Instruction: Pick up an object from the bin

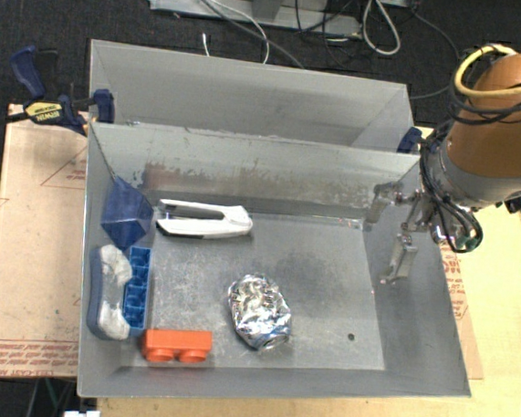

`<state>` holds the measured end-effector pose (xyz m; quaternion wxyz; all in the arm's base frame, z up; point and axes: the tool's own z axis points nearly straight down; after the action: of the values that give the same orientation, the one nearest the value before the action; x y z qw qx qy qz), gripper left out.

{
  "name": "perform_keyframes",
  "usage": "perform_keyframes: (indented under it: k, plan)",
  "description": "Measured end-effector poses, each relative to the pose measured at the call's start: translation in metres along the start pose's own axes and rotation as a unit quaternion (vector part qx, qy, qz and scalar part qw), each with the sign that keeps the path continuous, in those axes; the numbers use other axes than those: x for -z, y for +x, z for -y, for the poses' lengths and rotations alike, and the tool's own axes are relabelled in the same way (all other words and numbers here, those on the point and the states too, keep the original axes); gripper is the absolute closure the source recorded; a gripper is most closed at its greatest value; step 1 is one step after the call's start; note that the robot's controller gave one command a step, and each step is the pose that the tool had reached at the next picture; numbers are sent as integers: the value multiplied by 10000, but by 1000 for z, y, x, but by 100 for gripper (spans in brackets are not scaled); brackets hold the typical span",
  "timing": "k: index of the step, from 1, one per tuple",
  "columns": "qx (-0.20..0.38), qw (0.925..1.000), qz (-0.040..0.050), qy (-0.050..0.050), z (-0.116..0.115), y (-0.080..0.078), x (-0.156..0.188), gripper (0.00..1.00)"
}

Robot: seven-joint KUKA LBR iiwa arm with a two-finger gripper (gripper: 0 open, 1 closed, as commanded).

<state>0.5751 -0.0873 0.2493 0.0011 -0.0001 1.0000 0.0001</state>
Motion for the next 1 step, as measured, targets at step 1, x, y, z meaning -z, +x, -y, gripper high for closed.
perform_keyframes:
  k: [1]
  plan:
    - [1176, 9931, 1, -7, -58, 12, -126, 0]
